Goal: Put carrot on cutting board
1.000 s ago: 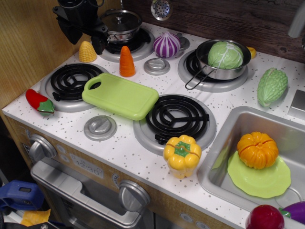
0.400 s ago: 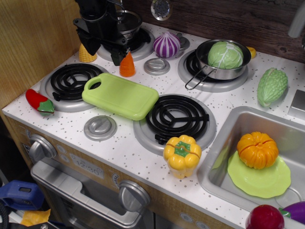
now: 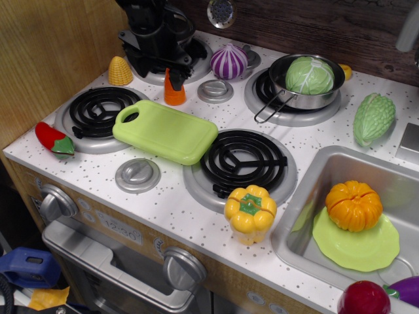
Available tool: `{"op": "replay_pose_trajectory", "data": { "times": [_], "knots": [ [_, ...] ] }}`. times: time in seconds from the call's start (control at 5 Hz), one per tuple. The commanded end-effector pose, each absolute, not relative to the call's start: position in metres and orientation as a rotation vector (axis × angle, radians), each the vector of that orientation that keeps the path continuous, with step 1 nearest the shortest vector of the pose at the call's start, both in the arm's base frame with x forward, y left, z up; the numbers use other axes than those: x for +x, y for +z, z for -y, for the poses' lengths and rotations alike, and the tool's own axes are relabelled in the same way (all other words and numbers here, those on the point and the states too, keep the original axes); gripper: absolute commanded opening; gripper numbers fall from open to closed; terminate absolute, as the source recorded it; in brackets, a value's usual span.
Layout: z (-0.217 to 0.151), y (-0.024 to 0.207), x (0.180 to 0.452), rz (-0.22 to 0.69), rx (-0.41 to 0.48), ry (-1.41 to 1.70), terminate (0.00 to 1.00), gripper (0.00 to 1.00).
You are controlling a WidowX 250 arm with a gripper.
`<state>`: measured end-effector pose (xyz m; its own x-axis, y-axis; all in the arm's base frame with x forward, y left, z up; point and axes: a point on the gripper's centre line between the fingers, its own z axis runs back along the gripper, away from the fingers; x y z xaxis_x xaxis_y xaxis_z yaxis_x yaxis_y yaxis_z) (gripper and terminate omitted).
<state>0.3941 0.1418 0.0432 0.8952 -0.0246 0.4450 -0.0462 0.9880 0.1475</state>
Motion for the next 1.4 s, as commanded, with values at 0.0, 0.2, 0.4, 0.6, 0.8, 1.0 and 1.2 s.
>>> {"op": "replay_pose_trajectory", "data": {
  "times": [0.0,0.2,0.4,0.6,0.8,1.0,1.2],
  "knots": [
    [-0.149,0.054,0.412,0.531,0.154,0.002,0.00,1.00],
    [-0.147,0.047,0.416,0.526,0.127,0.017,0.00,0.00],
    [-0.141,0.053,0.410,0.501,0.125,0.031,0.00,0.00],
    [-0.140,0.075,0.409,0.471,0.162,0.022,0.00,0.00],
    [-0.142,0.102,0.409,0.455,0.248,-0.006,0.00,0.00],
    [-0.142,0.118,0.400,0.423,0.268,0.002,0.00,0.00],
    [-0.133,0.120,0.377,0.395,0.245,0.060,0.00,0.00]
  ]
}}
